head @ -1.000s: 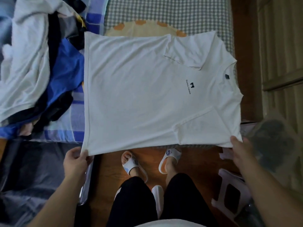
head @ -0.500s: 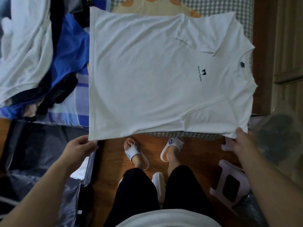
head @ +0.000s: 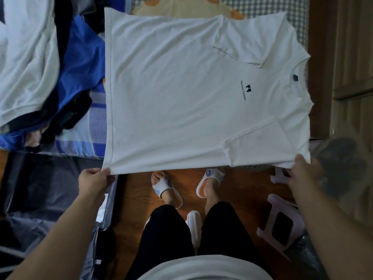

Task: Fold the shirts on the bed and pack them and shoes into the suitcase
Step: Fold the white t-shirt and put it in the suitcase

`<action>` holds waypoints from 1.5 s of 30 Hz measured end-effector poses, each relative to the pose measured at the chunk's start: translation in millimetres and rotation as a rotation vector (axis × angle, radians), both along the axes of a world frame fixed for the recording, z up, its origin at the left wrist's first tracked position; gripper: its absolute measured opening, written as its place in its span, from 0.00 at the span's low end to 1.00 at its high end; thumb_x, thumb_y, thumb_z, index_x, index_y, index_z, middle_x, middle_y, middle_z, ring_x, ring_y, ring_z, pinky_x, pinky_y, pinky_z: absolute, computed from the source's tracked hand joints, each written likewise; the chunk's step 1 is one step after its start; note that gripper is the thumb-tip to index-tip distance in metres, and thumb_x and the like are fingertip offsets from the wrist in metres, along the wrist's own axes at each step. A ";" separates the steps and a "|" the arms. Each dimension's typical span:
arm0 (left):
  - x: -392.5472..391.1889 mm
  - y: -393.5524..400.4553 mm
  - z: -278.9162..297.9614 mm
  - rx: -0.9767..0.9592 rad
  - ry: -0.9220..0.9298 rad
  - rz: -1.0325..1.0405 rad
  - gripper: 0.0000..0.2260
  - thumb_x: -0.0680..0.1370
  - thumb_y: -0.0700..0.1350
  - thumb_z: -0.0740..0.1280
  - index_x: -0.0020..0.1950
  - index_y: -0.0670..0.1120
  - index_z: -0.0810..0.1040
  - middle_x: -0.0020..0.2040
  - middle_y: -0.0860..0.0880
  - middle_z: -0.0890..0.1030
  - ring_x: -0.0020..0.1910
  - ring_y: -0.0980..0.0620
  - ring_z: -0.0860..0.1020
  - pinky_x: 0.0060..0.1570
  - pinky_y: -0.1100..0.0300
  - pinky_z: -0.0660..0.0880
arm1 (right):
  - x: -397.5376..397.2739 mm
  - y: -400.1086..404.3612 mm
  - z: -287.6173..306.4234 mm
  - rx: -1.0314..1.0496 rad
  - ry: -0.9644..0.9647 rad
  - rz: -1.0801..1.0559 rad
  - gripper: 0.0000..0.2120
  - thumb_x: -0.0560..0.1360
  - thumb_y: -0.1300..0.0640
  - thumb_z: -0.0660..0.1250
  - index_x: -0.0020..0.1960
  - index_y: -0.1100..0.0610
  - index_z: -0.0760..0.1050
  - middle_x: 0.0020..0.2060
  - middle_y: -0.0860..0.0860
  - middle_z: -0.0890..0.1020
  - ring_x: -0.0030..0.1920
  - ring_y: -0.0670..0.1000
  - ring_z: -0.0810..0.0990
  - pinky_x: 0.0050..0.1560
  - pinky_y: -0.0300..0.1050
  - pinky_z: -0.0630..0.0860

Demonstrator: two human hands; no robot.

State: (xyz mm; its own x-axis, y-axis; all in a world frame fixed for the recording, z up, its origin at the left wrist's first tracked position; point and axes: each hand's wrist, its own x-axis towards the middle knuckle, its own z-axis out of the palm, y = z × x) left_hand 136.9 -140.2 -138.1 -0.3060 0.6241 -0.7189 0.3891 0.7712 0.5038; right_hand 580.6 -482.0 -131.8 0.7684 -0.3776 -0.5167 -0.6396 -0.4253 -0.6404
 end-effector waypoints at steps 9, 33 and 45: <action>-2.8 -11.5 32.6 -0.310 -0.042 -0.227 0.04 0.84 0.37 0.63 0.53 0.36 0.72 0.42 0.34 0.78 0.36 0.41 0.78 0.29 0.55 0.81 | 1.5 -20.0 39.2 -0.136 0.023 0.225 0.20 0.78 0.52 0.63 0.68 0.57 0.73 0.57 0.57 0.80 0.53 0.60 0.81 0.55 0.61 0.81; 174.4 68.1 65.1 0.371 0.010 -0.412 0.17 0.83 0.43 0.62 0.73 0.46 0.71 0.60 0.46 0.78 0.52 0.48 0.77 0.51 0.59 0.74 | 107.5 148.5 49.1 -0.301 -0.038 0.566 0.22 0.75 0.49 0.63 0.66 0.59 0.72 0.60 0.57 0.80 0.55 0.62 0.81 0.56 0.56 0.79; 154.1 31.8 -39.0 -0.071 -0.200 0.438 0.21 0.80 0.47 0.70 0.72 0.45 0.71 0.56 0.43 0.82 0.20 0.59 0.71 0.22 0.65 0.74 | 118.0 110.9 -3.1 0.253 -0.024 -0.099 0.24 0.77 0.57 0.72 0.71 0.55 0.71 0.59 0.52 0.78 0.47 0.50 0.80 0.57 0.54 0.81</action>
